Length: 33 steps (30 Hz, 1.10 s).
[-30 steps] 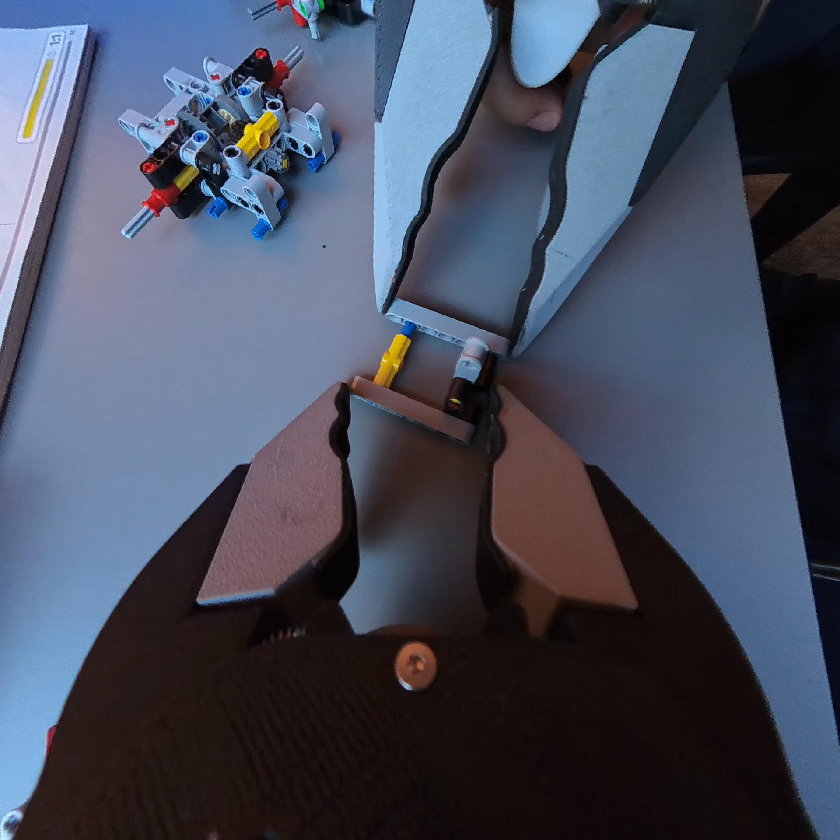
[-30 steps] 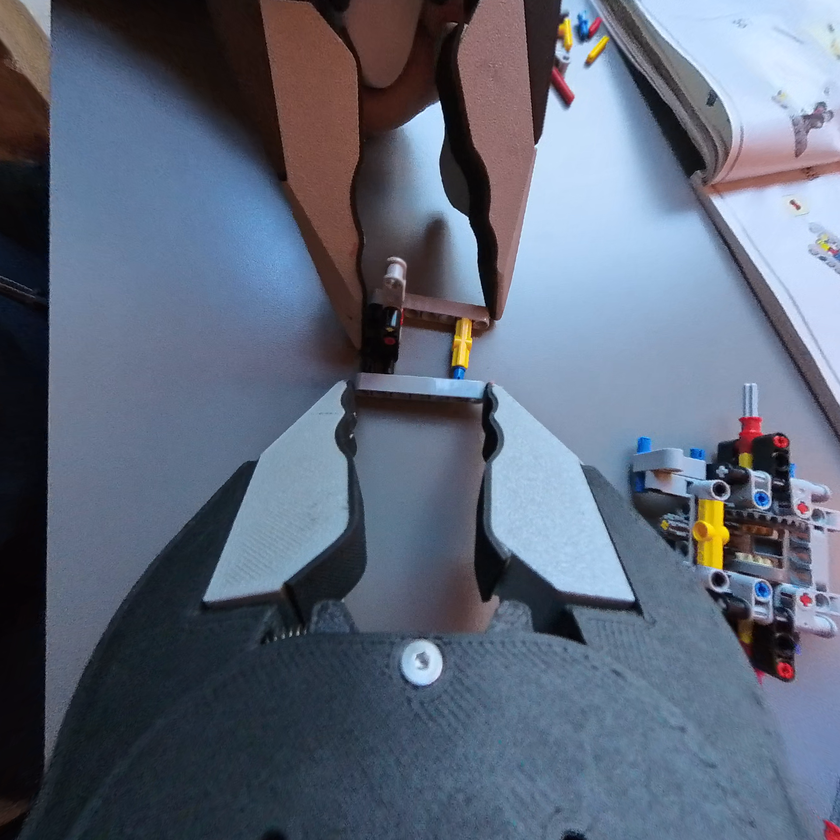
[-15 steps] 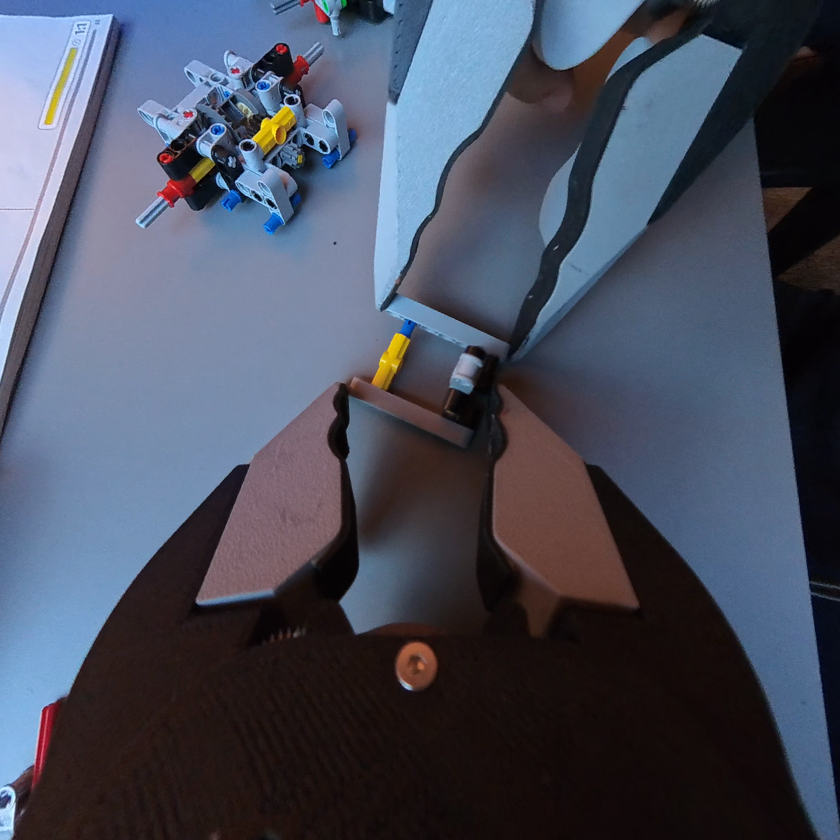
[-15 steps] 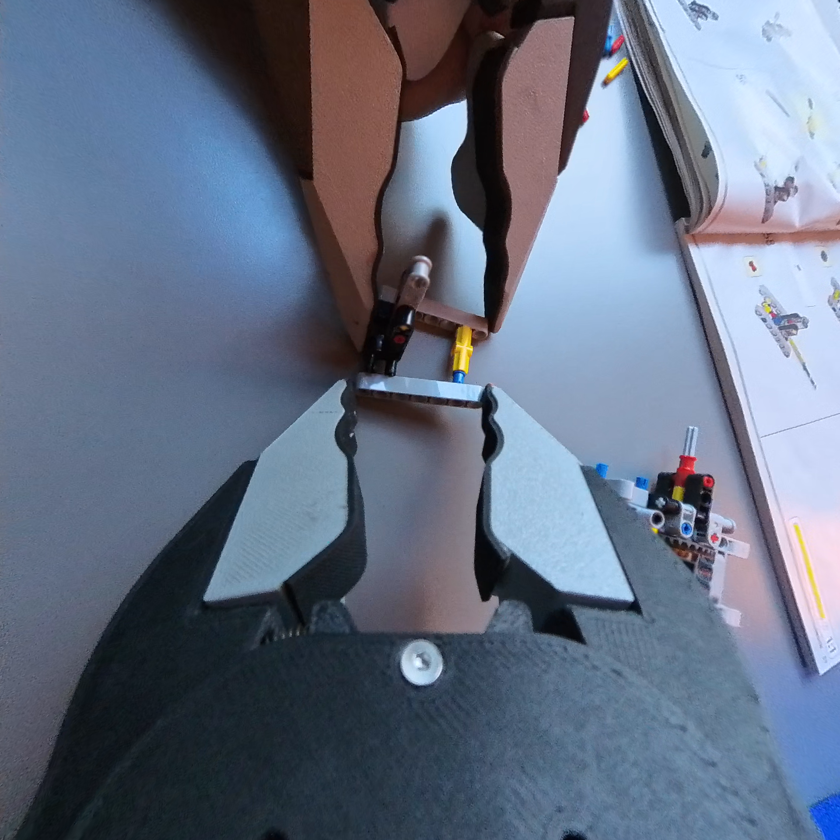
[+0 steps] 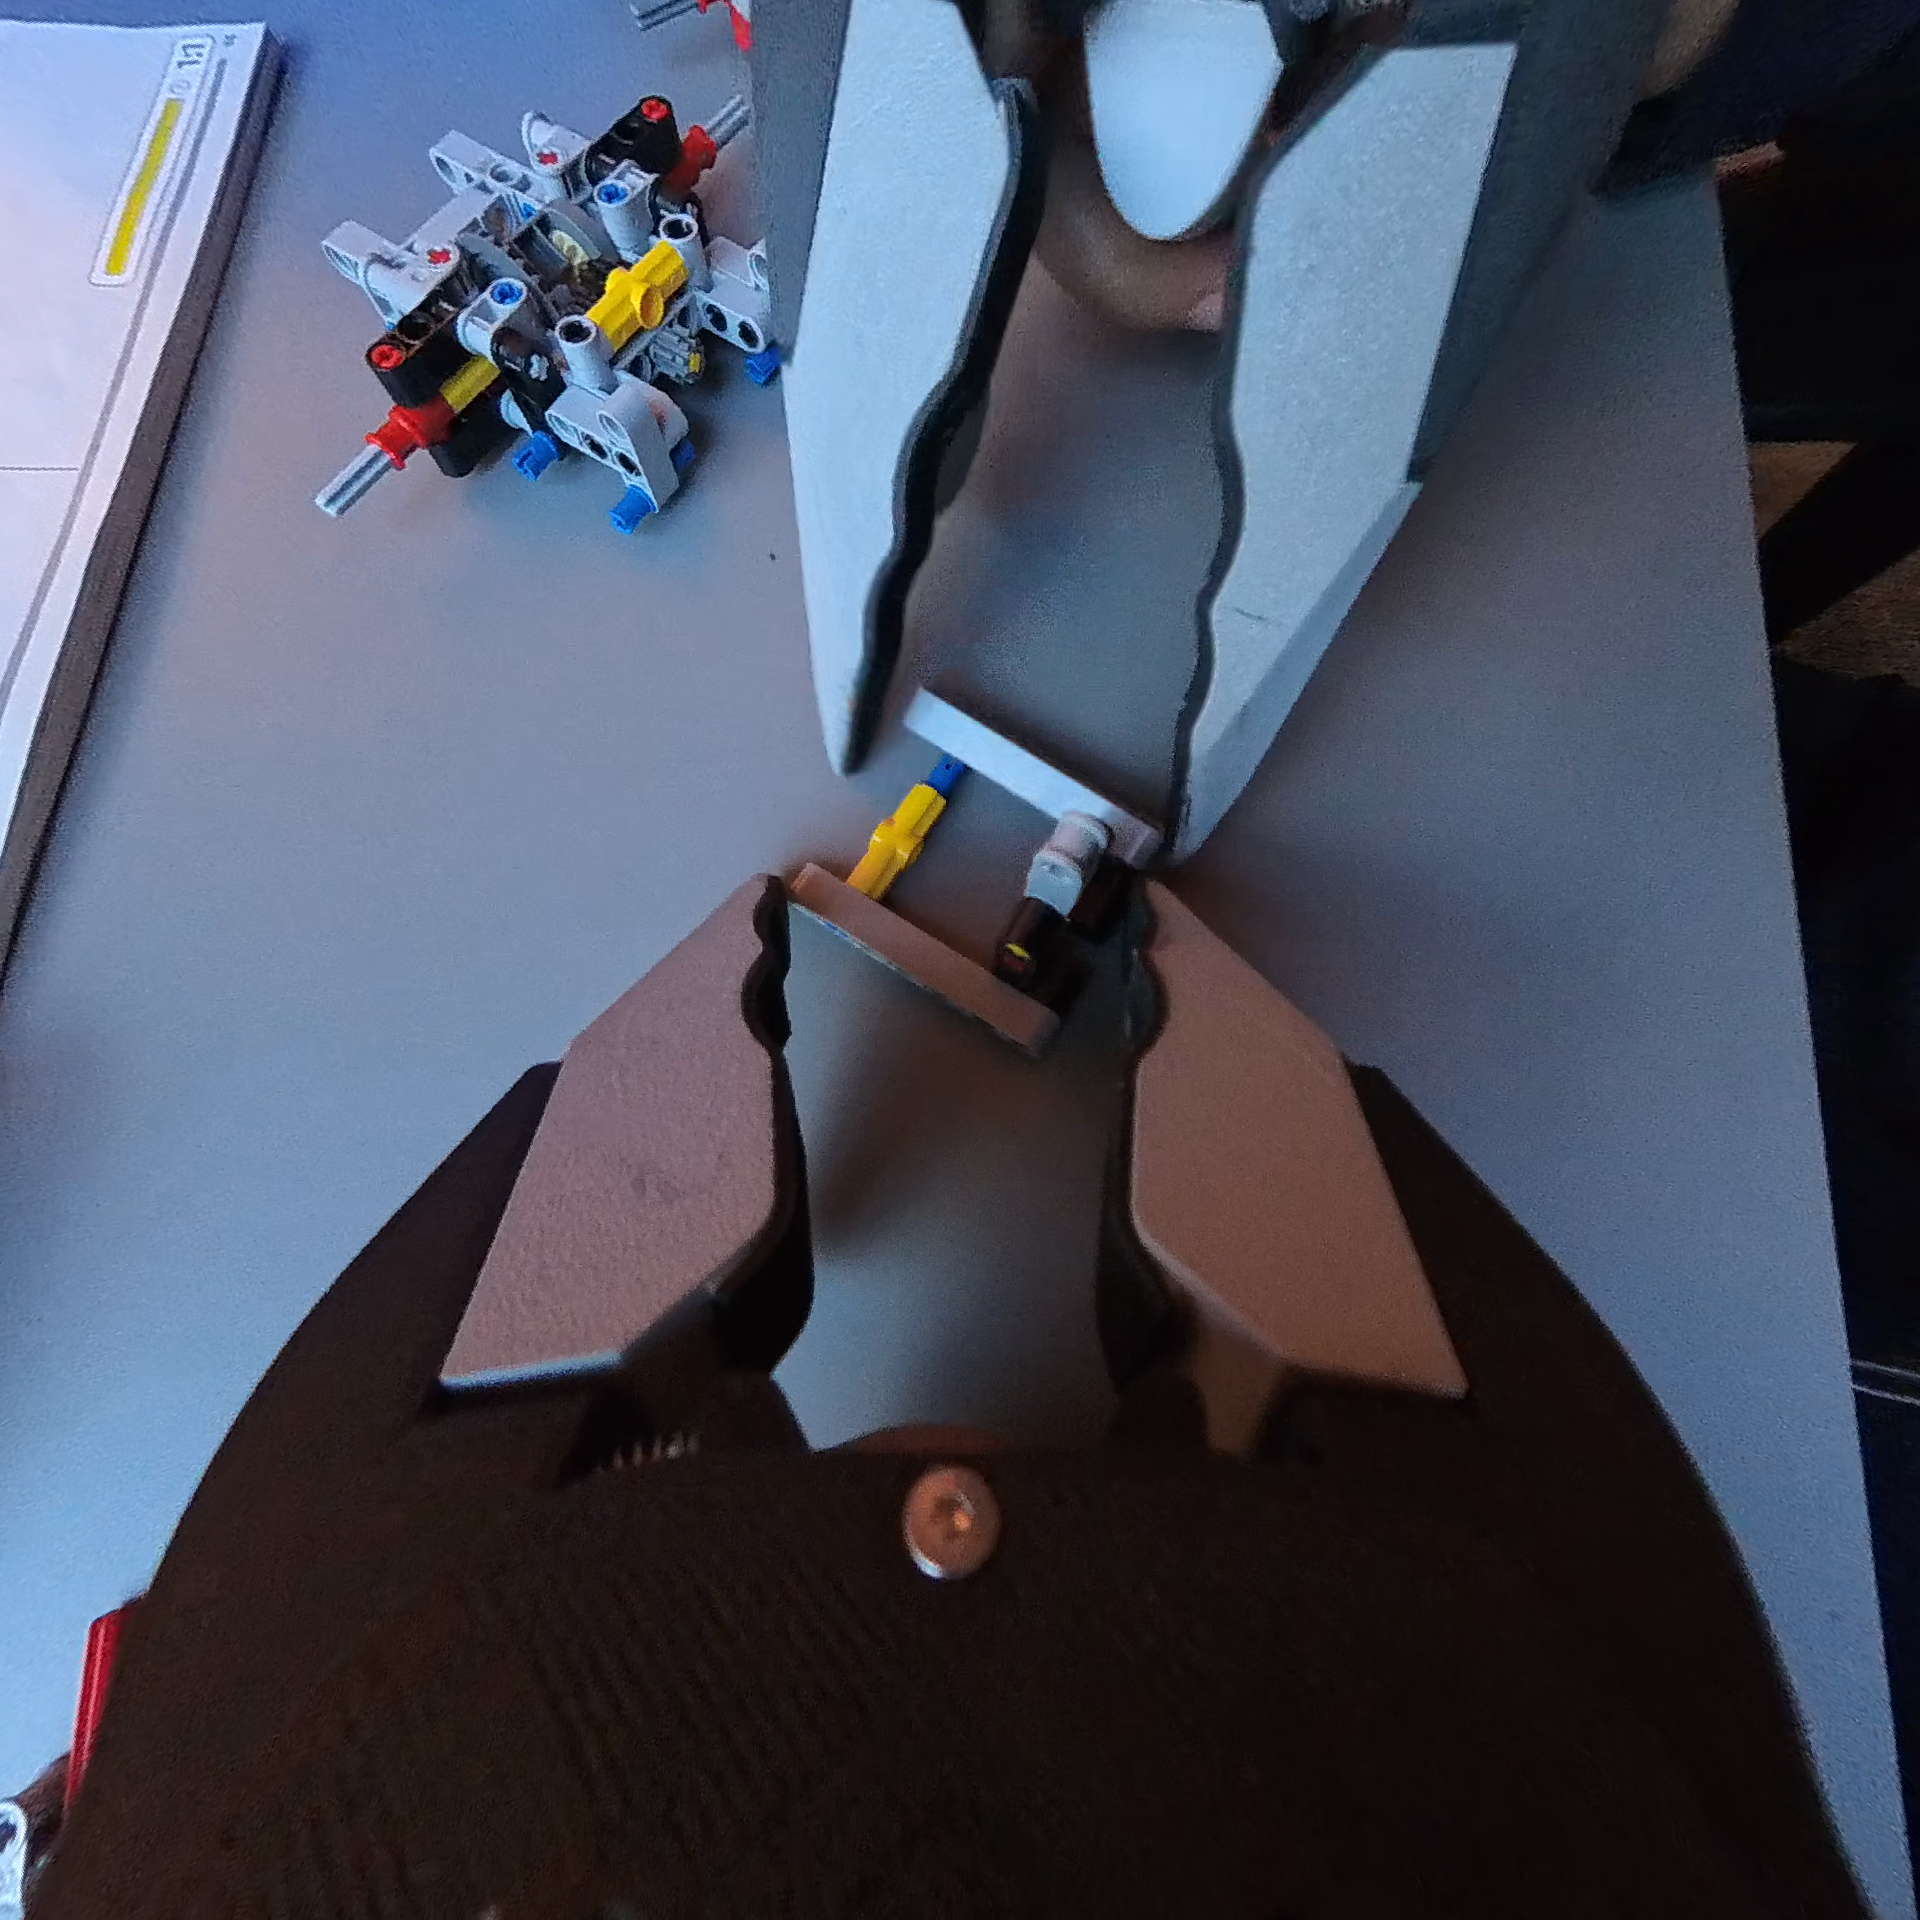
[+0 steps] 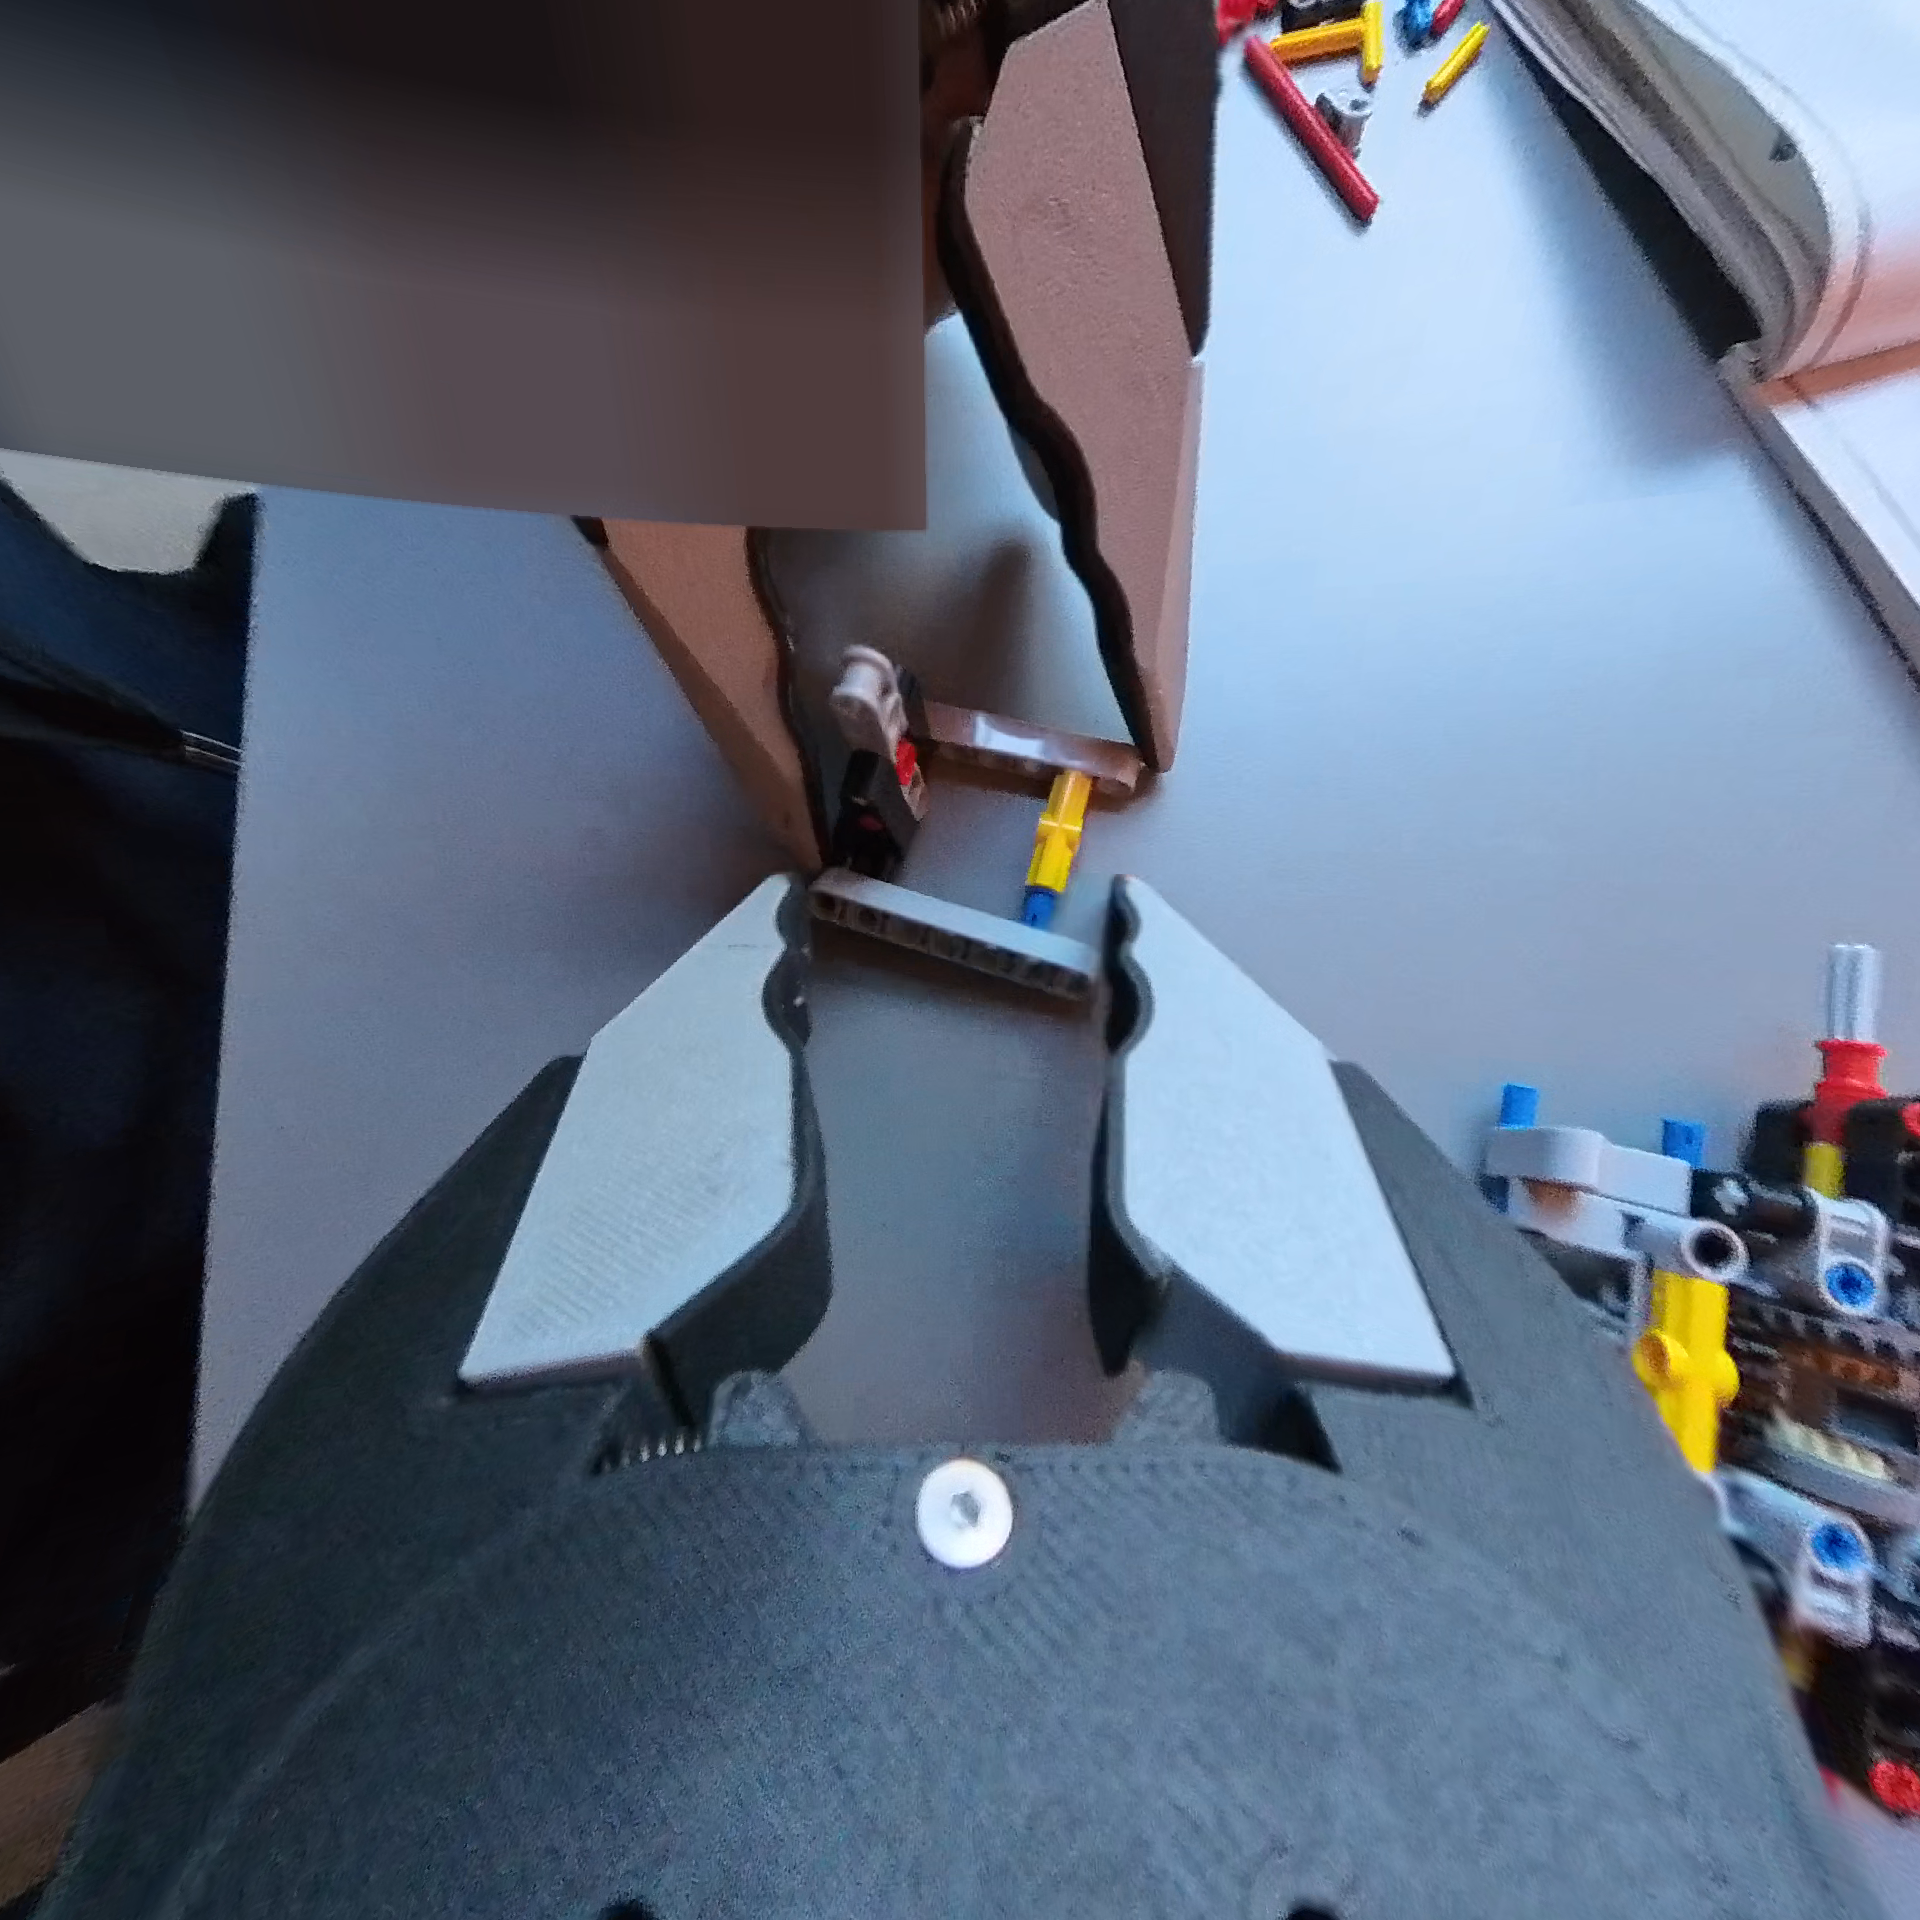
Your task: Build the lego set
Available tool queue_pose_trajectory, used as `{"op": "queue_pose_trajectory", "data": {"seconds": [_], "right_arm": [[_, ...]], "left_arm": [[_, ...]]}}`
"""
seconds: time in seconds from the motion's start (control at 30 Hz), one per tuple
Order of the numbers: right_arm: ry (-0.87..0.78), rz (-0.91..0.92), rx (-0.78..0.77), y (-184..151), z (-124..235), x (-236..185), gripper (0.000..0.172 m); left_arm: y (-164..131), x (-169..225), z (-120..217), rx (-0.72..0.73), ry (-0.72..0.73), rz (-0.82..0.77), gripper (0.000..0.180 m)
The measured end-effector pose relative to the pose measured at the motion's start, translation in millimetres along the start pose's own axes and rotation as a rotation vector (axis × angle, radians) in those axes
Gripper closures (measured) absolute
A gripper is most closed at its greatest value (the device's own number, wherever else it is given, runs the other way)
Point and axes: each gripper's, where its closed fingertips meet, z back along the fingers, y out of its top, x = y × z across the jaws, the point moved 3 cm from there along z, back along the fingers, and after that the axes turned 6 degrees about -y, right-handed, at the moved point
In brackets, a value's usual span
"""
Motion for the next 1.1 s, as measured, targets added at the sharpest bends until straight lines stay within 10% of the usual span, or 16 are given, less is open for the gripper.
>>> {"op": "queue_pose_trajectory", "data": {"seconds": [0.2, 0.43, 0.73, 1.1], "right_arm": [[-0.081, 0.032, 0.009, -8, 15, -1, 0.1], [-0.172, -0.077, 0.016, -20, 38, 9, 0.129], [-0.163, -0.086, 0.003, -21, 25, -5, 0.124], [-0.236, -0.215, 0.0, -12, 11, -9, 0.099]], "left_arm": [[2, 7, 2, 0.015, -0.058, -0.035, 0.108], [-3, -11, 38, 0.028, -0.044, -0.058, 0.117], [-4, -30, 55, 0.052, -0.061, 0.098, 0.128], [-18, -20, 20, -0.059, -0.092, -0.077, 0.097]]}}
